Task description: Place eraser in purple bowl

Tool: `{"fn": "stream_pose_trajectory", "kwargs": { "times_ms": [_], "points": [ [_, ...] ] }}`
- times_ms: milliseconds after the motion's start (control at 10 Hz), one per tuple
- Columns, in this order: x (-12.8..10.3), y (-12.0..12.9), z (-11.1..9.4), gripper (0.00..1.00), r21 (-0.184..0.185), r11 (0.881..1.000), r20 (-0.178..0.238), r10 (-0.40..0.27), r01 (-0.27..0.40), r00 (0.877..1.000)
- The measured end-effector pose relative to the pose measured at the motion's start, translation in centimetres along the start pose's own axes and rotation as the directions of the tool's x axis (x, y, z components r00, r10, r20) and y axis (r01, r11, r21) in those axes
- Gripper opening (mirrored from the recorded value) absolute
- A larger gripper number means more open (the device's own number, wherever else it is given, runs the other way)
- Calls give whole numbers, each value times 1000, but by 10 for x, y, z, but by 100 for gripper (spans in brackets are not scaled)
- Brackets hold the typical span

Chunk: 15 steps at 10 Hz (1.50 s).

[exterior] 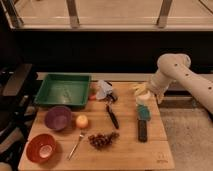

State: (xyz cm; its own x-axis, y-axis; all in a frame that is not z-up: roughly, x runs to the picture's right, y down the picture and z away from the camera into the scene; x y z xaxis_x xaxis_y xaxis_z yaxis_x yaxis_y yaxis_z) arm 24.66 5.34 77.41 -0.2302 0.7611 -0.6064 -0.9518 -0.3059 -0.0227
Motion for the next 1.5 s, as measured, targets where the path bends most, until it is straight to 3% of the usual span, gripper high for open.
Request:
{"fn": "stream_pose_trajectory", "kwargs": {
  "times_ms": [500, 800, 1000, 1200, 1500],
  "points": [
    [0, 0, -1, 80, 2, 1000, 2, 1, -1, 1000],
    [-1, 3, -11, 80, 42, 999, 16, 26, -26, 1000],
    [5, 0, -4, 80, 59, 997, -9, 54, -54, 998],
    [18, -10, 18, 80, 66, 993, -56, 97, -93, 994],
    [48, -25, 39, 80, 74, 991, -115, 122, -114, 986]
  ]
}}
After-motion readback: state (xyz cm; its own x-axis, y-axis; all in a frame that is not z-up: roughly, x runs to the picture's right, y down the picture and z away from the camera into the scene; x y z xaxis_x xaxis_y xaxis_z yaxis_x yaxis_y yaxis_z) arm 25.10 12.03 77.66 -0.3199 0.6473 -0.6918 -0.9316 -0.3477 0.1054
